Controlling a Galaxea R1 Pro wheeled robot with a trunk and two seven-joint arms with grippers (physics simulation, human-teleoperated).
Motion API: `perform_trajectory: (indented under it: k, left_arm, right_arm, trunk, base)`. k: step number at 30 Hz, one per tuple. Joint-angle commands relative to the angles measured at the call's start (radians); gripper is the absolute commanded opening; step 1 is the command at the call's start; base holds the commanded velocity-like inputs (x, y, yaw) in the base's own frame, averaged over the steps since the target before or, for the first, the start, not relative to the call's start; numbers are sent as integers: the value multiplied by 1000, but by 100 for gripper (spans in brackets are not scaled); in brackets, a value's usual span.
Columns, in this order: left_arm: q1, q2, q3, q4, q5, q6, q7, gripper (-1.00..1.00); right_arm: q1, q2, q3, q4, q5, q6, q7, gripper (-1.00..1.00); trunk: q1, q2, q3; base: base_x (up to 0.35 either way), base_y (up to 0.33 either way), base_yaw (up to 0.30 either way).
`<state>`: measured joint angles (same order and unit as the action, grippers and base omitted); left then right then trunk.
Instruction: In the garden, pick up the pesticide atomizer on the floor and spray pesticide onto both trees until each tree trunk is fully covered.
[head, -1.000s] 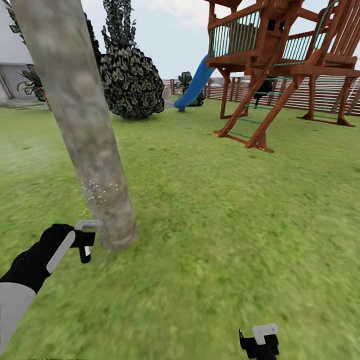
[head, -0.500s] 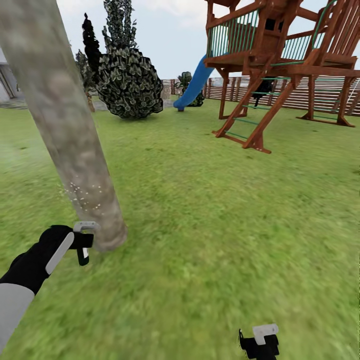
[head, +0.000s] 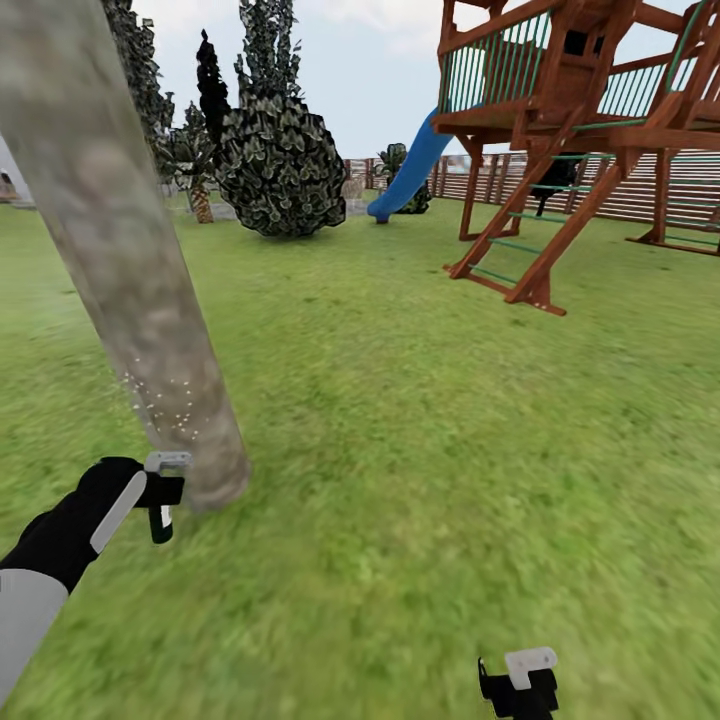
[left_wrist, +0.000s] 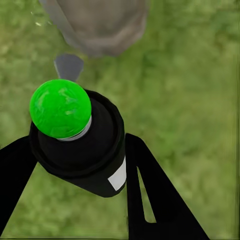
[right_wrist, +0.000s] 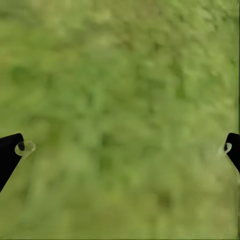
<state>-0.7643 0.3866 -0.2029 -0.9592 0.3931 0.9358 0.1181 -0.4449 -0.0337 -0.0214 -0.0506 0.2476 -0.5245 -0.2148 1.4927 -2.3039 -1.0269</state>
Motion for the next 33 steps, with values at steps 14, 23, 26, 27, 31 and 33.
perform_trajectory:
  k: [14, 23, 26, 27, 31, 33]
  left_arm:
    - [54, -12, 2, 213, -13, -239, -3, -100]
    - [59, -39, 2, 246, -14, -274, 0, -100]
    - [59, -41, -3, 240, -13, -276, 0, -100]
    - [59, -44, -4, 241, -13, -295, 0, -100]
    - [99, -53, -2, 251, -13, -403, 1, -100]
    - [140, -57, -4, 248, -14, -417, 2, -100]
  right_arm:
    - [0, 0, 0, 1, 0, 0, 0, 100]
    - [0, 0, 0, 1, 0, 0, 0, 100]
    - [0, 0, 1, 1, 0, 0, 0, 100]
    - [0, 0, 1, 1, 0, 0, 0, 100]
    - [0, 0, 1, 2, 1, 0, 1, 100]
    - [-1, 0, 0, 2, 1, 0, 1, 100]
  trunk:
    - [0, 0, 0]
    - [0, 0, 0]
    - [0, 0, 0]
    - [0, 0, 0]
    - [0, 0, 0]
    - [0, 0, 0]
  base:
    - [243, -193, 194]
    - [243, -184, 277]
    - [189, -141, 267]
    - [33, -24, 89]
    - [42, -138, 17]
    - [90, -258, 1]
